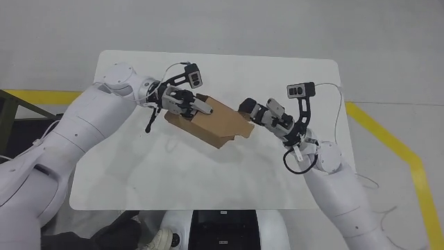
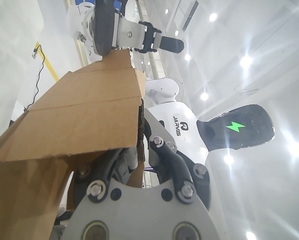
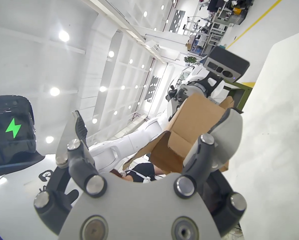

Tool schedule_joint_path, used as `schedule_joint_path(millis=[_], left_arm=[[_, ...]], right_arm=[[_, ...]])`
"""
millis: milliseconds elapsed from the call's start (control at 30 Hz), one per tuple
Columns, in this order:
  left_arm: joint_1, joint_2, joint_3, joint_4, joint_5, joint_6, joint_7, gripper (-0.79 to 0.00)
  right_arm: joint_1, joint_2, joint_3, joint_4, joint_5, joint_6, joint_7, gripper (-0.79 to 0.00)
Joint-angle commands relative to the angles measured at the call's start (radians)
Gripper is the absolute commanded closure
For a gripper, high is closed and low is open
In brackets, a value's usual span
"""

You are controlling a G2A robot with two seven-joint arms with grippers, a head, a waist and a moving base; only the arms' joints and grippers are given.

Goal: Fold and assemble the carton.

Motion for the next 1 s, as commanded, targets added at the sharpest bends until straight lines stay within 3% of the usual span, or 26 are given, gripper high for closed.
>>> schedule_joint_path(millis=[0,367,967], left_arm=[[0.0,-0.005,-0.003,0.014,-0.001,0.003,0.0,0.0],[0.012,-0.021,-0.027,0.045,-0.003,0.007,0.0,0.0],[0.043,-0.024,-0.081,0.044,0.018,-0.008,0.0,0.0]], right_arm=[[-0.01,-0.001,-0.007,-0.012,0.031,-0.008,0.027,-0.785],[-0.047,-0.005,-0.044,-0.06,0.06,-0.001,0.047,-0.785],[-0.138,-0.008,-0.033,-0.149,-0.008,-0.042,-0.087,-0.785]])
